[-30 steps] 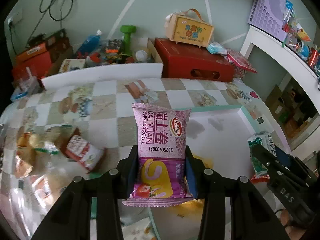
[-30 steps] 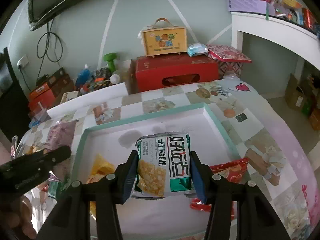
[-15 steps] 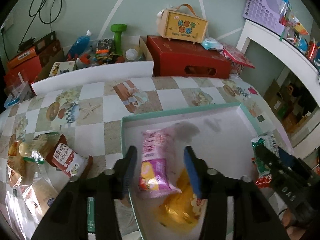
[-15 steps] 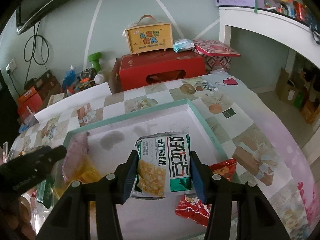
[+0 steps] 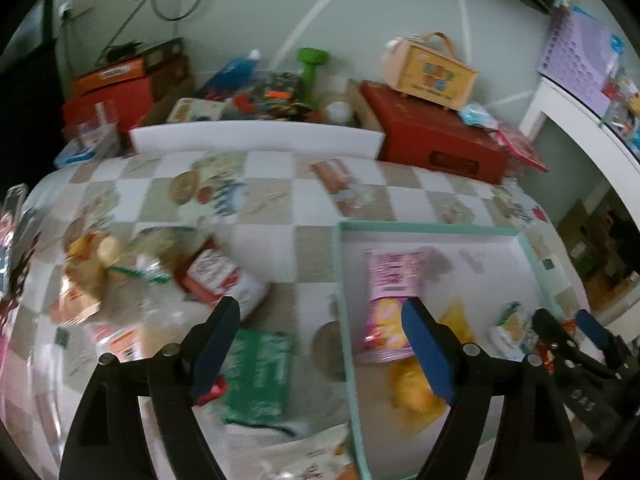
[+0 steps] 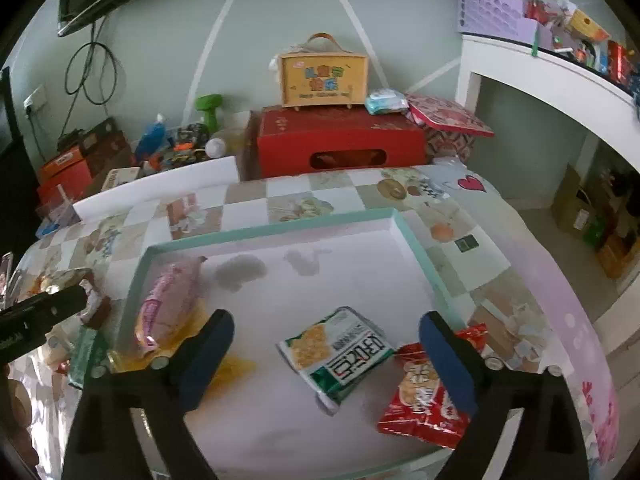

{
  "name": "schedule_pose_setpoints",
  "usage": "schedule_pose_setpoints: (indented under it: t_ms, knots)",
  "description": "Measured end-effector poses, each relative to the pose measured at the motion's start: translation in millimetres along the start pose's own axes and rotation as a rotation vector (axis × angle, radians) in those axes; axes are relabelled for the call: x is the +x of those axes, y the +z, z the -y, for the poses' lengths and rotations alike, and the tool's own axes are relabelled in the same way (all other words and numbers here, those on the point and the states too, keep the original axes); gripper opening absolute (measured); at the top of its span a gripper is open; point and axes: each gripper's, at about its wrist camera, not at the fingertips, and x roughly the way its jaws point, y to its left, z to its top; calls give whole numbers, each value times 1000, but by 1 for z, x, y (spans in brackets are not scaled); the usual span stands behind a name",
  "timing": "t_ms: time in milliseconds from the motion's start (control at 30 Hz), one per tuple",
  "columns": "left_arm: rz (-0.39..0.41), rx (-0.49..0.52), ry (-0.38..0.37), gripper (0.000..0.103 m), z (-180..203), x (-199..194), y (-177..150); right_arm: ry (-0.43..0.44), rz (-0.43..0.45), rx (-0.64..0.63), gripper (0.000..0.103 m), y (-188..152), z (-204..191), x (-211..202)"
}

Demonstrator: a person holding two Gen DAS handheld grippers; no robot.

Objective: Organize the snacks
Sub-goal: 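Carry both bags over the tray and open both grippers to drop them, then move both grippers back to the snack pile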

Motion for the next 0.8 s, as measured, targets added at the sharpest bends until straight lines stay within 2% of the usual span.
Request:
schedule_pose_setpoints:
  t_ms: [67,133,167,600,800]
  knots:
    - [10,-10,32,85,-9,-4,-2,12,6,-9,103,0,-5,-3]
    - [30,-24,66,99,-20,-10,-3,33,11,-21,103,0,-10,-6]
    - [46,-36,81,101,-26,-15,-5,42,14,-28,103,-1,-13,-7]
    - [195,-109,194,103,-88,-67,-31,171,95,-43,103,-16,-53,-31]
    - [198,-132,215,103,-108,-79,-45,256,110,-68,103,-26,-80,-45]
